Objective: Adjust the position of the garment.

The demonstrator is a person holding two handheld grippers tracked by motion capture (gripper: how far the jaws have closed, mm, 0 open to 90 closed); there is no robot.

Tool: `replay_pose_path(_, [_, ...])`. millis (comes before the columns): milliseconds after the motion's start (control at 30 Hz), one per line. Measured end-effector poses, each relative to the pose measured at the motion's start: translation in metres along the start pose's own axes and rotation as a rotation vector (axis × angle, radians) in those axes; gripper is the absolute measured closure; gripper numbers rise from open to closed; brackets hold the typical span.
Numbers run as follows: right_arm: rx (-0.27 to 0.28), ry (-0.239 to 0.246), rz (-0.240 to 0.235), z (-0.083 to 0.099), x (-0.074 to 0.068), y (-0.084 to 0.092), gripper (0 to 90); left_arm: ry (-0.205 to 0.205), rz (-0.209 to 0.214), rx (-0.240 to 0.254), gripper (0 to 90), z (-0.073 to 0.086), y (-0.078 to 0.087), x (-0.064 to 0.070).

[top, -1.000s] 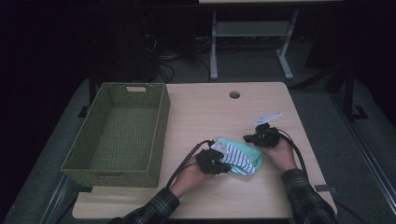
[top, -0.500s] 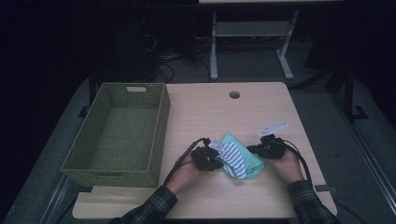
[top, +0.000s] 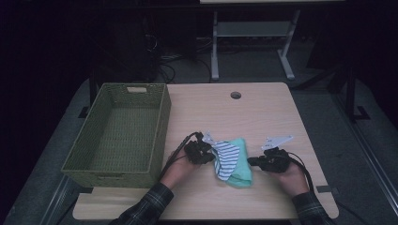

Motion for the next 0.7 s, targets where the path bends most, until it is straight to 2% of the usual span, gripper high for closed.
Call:
replay_pose_path(67, [0.015,-0.014,0.021,0.001,0.003,0.002,83.2,-0.003,0.014,0.009,84.4,-0.003,0.005,-0.002])
replay_pose_path(133, [0.027,-0.015,0.049,0.003,0.006,0.004,72.9,-0.014,0.022,0.003,78.0,-0.005,0.007,-0.001])
replay_pose_path(167, [0.03,-0.016,0.07,0.003,0.007,0.005,68.1,-0.039,0.032,-0.016,74.5,-0.007,0.01,-0.002])
replay_pose_path(233, [0.029,-0.031,0.096,0.007,0.011,0.006,56.8,-0.048,0.052,-0.009,66.3,-0.011,0.012,-0.002])
replay_pose_path(267, [0.029,-0.033,0.106,0.009,0.011,0.007,52.8,-0.049,0.06,0.001,63.8,-0.014,0.013,-0.001])
replay_pose_path(400, [0.021,-0.018,0.147,0.017,0.014,0.01,39.4,-0.095,0.082,-0.007,49.6,-0.024,0.012,0.0])
replay_pose_path(433, [0.017,-0.03,0.154,0.018,0.013,0.01,36.5,-0.098,0.088,-0.004,46.9,-0.027,0.011,0.0])
replay_pose_path(533, [0.017,-0.028,0.182,0.022,0.016,0.01,28.5,-0.136,0.116,-0.044,37.4,-0.032,0.008,0.0])
replay_pose_path(700, [0.016,-0.024,0.207,0.023,0.019,0.009,23.6,-0.164,0.169,-0.061,26.8,-0.036,-0.004,0.006])
Point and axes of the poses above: each handheld gripper's, and its own axes: y roughly backward along the jaws, z roughly out of its underside, x roughly to its right, the point moved 2 cm from there along -y, roughly forward along the jaws, and after that the axes turned 12 degrees about x, right-handed, at the moved point
